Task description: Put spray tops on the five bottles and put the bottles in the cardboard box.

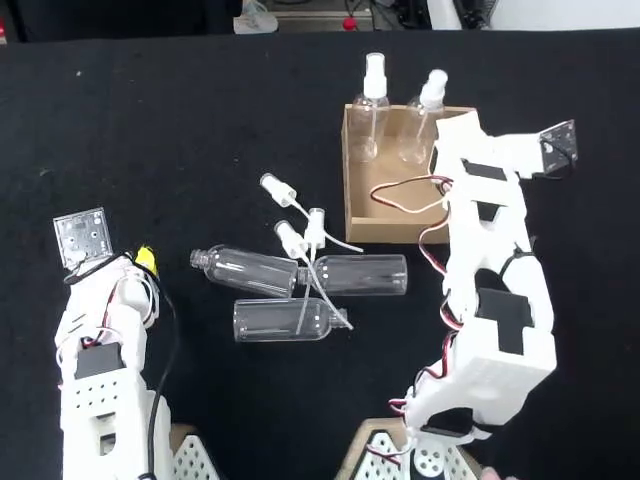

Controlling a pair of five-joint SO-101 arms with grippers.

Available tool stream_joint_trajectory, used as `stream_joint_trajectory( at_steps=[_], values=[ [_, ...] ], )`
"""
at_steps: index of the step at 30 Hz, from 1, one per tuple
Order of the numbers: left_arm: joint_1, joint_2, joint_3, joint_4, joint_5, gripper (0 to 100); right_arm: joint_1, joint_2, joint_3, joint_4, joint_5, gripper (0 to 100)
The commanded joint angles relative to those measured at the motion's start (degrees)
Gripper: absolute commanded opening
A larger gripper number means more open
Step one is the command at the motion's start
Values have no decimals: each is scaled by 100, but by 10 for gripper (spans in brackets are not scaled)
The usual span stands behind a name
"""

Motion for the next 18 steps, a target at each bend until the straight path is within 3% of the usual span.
stream_joint_trajectory(
  at_steps=[1,18],
  values=[
    [-48,-70,-31,-123,26,155,114,-75,-31,-237,-44,12],
    [-66,-70,-31,-123,26,155,-79,338,57,-598,-44,12]
  ],
)
